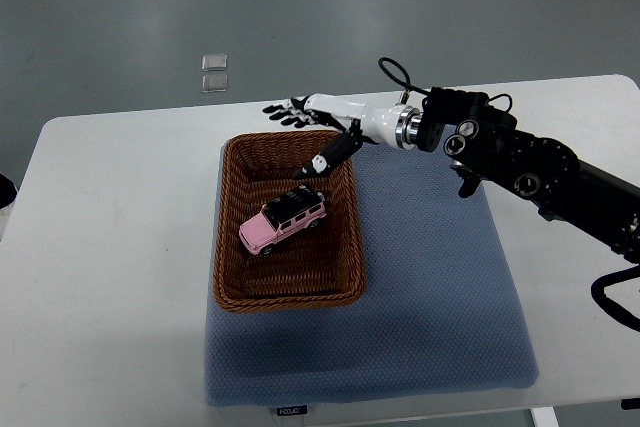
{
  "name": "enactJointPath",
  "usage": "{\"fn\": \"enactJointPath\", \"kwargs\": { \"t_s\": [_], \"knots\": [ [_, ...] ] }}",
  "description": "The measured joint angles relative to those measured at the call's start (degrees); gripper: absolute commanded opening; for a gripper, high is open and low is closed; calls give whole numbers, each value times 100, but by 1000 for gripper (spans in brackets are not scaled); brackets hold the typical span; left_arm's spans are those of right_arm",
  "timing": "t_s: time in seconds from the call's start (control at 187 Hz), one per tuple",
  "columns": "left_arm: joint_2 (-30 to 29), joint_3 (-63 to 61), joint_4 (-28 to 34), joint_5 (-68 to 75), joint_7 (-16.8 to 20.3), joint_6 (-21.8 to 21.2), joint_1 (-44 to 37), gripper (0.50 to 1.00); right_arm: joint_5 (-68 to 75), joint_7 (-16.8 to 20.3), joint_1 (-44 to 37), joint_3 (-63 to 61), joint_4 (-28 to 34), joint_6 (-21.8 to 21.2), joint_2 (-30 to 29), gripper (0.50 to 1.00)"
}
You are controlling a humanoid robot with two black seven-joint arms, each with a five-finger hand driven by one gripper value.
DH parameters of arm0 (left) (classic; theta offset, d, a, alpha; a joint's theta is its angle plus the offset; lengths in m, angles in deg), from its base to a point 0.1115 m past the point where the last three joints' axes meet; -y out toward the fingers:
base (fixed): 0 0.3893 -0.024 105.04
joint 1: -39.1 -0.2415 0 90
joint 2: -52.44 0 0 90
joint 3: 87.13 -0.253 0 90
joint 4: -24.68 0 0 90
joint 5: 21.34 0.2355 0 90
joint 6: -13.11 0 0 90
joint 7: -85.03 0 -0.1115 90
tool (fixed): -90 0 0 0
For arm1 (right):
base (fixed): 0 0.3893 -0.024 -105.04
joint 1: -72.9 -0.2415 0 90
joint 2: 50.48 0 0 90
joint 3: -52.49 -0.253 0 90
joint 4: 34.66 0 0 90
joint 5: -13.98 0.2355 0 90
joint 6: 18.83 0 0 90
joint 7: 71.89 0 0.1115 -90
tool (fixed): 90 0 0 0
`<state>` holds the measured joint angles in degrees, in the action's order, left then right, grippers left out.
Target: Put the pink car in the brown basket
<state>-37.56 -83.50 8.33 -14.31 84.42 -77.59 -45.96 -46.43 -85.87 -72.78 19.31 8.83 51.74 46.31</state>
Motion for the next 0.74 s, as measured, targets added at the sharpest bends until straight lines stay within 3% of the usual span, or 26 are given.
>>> {"fn": "enactJointPath", "kwargs": {
  "t_s": [0.289,0.52,0.745],
  "knots": [
    [0,-3,3,0,0,-8,-1,1000,3207,-56,1316,-2551,-16,23,-10,909],
    [0,-11,9,0,0,-9,-1,1000,5414,-394,1759,-2828,-548,-30,-35,909],
    [0,-14,9,0,0,-9,0,1000,5756,-430,1900,-2812,-846,-70,-158,909]
  ]
}}
